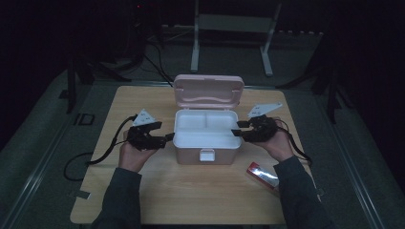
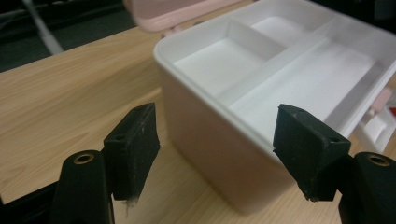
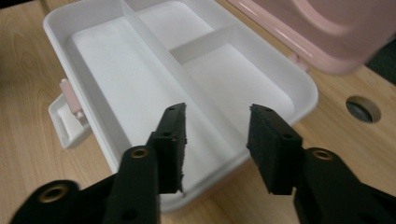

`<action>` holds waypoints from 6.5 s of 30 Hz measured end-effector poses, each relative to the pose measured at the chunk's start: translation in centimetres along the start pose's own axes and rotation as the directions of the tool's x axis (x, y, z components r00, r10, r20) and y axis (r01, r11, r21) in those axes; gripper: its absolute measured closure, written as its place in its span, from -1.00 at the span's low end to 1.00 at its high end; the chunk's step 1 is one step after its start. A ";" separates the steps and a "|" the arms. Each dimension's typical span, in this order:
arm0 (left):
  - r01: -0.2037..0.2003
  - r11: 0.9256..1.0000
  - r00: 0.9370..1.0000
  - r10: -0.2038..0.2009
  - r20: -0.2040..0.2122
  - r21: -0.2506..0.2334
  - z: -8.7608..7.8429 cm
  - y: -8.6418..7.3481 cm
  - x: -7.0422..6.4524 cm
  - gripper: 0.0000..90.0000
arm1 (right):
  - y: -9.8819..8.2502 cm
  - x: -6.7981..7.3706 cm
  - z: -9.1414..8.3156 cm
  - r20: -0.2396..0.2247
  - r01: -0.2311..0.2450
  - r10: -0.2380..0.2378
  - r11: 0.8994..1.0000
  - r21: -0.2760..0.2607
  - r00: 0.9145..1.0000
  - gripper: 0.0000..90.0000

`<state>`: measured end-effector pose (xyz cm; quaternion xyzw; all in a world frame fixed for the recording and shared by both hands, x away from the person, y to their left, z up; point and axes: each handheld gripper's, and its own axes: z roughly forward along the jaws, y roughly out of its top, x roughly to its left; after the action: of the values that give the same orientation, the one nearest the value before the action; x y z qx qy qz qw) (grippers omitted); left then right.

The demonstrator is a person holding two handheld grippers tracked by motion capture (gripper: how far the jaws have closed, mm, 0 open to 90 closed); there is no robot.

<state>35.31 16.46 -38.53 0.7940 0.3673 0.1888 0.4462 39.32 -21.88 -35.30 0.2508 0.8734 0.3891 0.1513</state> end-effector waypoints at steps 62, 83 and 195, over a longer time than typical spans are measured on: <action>-0.039 0.996 0.999 0.038 0.008 0.079 -0.1 -2.4 -0.2 -0.27 | 10.6 2.1 11.3 -0.334 0.489 -0.359 0.689 0.535 0.872 0.79; -0.041 0.995 0.999 0.040 0.005 0.087 0.1 -2.5 -0.1 -0.27 | 10.7 1.7 12.3 -0.427 0.533 -0.332 0.640 0.553 0.841 0.99; -0.041 0.998 0.999 0.042 -0.004 0.056 0.2 -3.0 -0.1 -0.25 | -5.9 -7.2 0.7 -0.059 0.033 0.012 0.710 0.704 0.998 0.28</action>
<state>34.09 17.24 -41.12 0.8132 0.3570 0.1897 0.4187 43.72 -28.84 -39.72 0.2729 0.9612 0.0332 0.0209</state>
